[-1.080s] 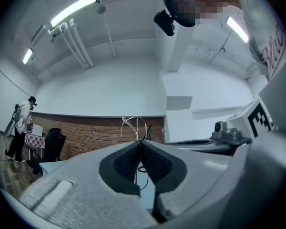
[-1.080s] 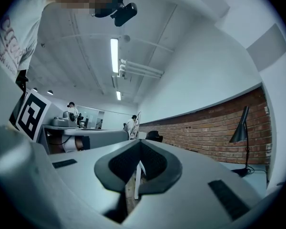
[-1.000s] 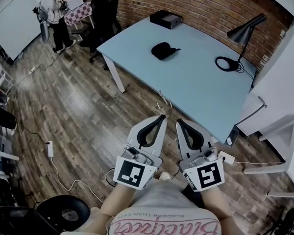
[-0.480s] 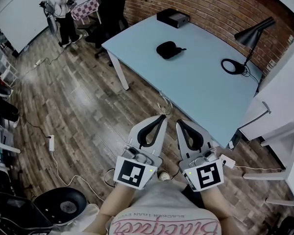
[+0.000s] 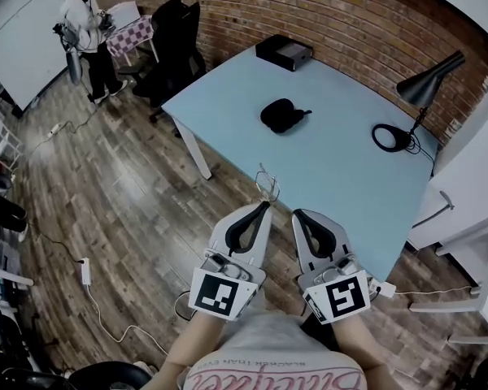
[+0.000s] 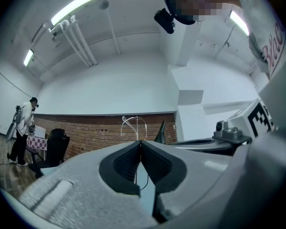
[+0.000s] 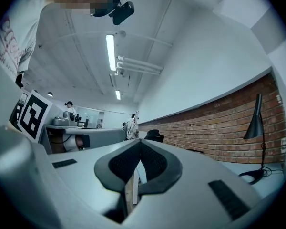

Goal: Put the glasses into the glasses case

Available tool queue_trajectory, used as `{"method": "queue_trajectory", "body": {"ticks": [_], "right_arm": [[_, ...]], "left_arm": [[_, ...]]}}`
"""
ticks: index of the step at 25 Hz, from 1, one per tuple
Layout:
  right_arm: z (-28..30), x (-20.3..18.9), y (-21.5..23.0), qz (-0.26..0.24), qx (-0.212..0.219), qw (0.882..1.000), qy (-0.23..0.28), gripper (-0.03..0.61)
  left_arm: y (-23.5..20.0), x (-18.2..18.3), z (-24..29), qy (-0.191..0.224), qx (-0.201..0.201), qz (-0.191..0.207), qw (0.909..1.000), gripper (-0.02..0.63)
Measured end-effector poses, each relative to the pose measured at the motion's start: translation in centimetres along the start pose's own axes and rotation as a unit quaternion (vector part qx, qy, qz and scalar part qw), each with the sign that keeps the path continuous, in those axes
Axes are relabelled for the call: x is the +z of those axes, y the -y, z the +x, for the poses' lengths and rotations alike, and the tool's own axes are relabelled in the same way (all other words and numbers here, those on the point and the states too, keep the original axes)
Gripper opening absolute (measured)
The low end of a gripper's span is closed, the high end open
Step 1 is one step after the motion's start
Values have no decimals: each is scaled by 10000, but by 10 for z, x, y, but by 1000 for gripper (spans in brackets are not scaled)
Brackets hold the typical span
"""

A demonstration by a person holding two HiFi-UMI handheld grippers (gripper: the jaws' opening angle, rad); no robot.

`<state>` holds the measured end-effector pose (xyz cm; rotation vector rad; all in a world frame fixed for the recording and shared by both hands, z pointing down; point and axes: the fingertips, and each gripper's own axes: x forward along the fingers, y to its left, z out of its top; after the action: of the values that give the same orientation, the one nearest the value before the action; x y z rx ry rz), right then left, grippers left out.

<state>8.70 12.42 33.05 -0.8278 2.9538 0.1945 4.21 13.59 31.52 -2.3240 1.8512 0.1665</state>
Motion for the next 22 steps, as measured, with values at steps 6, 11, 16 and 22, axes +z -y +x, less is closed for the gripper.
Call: {"method": "queue_trajectory", "body": {"ticks": [6, 11, 16, 22], "right_arm": [[75, -2, 22, -27, -292, 9996, -28, 11], [122, -7, 30, -93, -544, 9984, -82, 11], [146, -19, 44, -17, -765, 9967, -266, 11], [176, -34, 59, 49, -763, 9965, -347, 11]], "left_arm": [[-63, -8, 44, -94, -254, -136, 9995, 6], [-111, -17, 69, -121, -484, -212, 9985, 6], [-134, -27, 87, -256, -639, -387, 9969, 6], [-155, -45, 108, -297, -680, -405, 9964, 6]]}}
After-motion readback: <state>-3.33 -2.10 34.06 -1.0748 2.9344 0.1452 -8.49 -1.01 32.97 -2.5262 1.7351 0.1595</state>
